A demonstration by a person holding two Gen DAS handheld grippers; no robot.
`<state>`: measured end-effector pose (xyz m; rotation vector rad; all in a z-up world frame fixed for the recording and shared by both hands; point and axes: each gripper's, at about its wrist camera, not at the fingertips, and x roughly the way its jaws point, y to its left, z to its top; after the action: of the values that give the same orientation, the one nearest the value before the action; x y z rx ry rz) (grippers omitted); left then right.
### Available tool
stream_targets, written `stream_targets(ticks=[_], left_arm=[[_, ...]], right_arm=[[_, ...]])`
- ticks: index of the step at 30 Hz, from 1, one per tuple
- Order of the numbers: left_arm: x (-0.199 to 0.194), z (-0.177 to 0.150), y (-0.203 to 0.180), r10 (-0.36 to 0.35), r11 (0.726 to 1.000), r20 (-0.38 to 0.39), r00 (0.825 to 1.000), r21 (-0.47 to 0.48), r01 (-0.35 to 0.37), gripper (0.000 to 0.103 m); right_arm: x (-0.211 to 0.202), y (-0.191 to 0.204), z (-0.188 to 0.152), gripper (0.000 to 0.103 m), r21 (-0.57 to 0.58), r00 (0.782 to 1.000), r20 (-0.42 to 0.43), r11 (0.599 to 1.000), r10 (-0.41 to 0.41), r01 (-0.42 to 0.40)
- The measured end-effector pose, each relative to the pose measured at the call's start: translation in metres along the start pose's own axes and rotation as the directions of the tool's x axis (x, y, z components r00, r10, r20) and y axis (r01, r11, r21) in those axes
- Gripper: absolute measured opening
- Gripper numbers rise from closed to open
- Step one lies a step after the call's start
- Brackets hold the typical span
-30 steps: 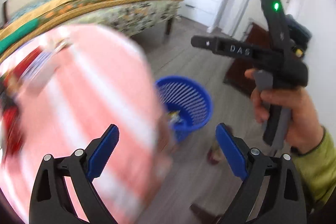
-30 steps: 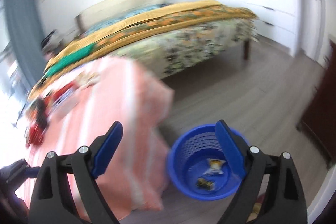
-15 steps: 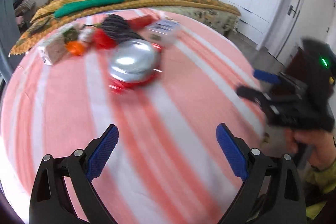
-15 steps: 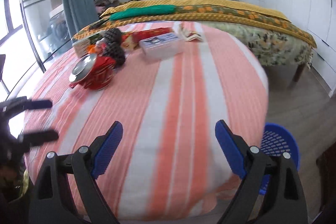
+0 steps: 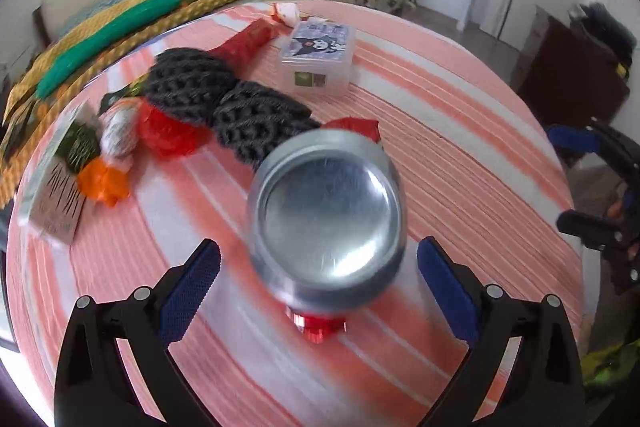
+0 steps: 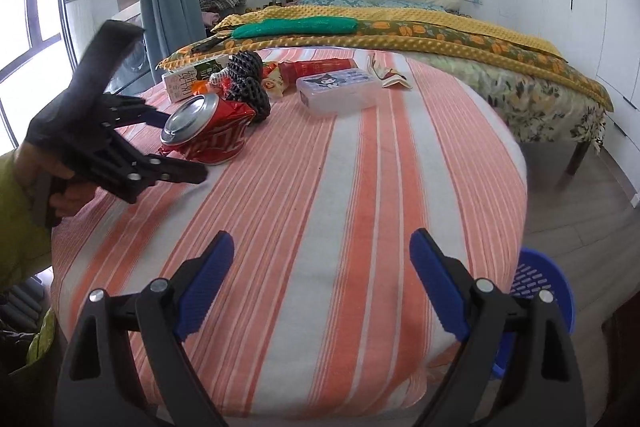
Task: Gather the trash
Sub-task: 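Return to the table and grasp the crushed red can with the left tool, then lift the red can with the left tool while the right tool grasps the black mesh net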
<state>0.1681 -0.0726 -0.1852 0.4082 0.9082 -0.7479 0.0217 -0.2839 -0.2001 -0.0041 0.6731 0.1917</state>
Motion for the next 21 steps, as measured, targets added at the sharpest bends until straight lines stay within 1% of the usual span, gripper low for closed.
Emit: stream_targets(ticks=[3,6,7,9,10,11,14,16,18,21], left_arm=[[0.014,0.012,-0.001,-0.011,0.999,0.002,1.000,0.046,0.011,0.098],[0.019,0.018,-0.001,-0.037,0.998,0.004,0.999,0.046,0.036,0.096],[0.018,0.017,0.000,-0.043,0.998,0.012,0.999,0.035,0.043,0.089],[0.015,0.017,0.000,-0.038,0.999,0.024,0.999,0.020,0.038,0.068],[0.012,0.015,-0.001,-0.037,0.999,0.029,0.999,0.010,0.037,0.062],[0.010,0.013,-0.001,-0.032,0.999,0.029,0.999,-0.005,0.032,0.058],[0.000,0.004,-0.001,0.009,0.997,0.032,0.999,-0.071,-0.007,0.058],[-0.010,-0.005,0.002,0.040,0.989,0.036,0.999,-0.144,-0.034,0.058],[-0.021,-0.015,0.007,0.066,0.975,0.047,0.997,-0.214,-0.054,0.058],[-0.037,-0.028,0.018,0.115,0.946,0.054,0.992,-0.309,-0.092,0.058]], right_arm=[[-0.003,-0.004,-0.001,0.087,0.008,1.000,0.004,1.000,-0.003,0.003],[-0.005,-0.009,-0.001,0.087,0.018,1.000,0.013,1.000,-0.009,0.009],[-0.007,-0.010,-0.001,0.087,0.023,1.000,0.017,1.000,-0.012,0.011],[-0.008,-0.014,0.000,0.087,0.032,1.000,0.023,0.999,-0.018,0.017],[-0.009,-0.016,0.000,0.087,0.038,0.999,0.024,0.999,-0.021,0.020],[-0.009,-0.018,-0.001,0.087,0.043,0.999,0.024,0.999,-0.022,0.021],[-0.008,-0.024,-0.001,0.087,0.062,0.999,0.018,0.998,-0.027,0.026],[-0.006,-0.024,-0.002,0.087,0.074,1.000,0.010,0.997,-0.025,0.024],[-0.004,-0.021,-0.002,0.087,0.068,1.000,0.003,0.997,-0.020,0.020],[0.000,-0.011,-0.003,0.087,0.039,1.000,-0.007,0.999,-0.006,0.006]])
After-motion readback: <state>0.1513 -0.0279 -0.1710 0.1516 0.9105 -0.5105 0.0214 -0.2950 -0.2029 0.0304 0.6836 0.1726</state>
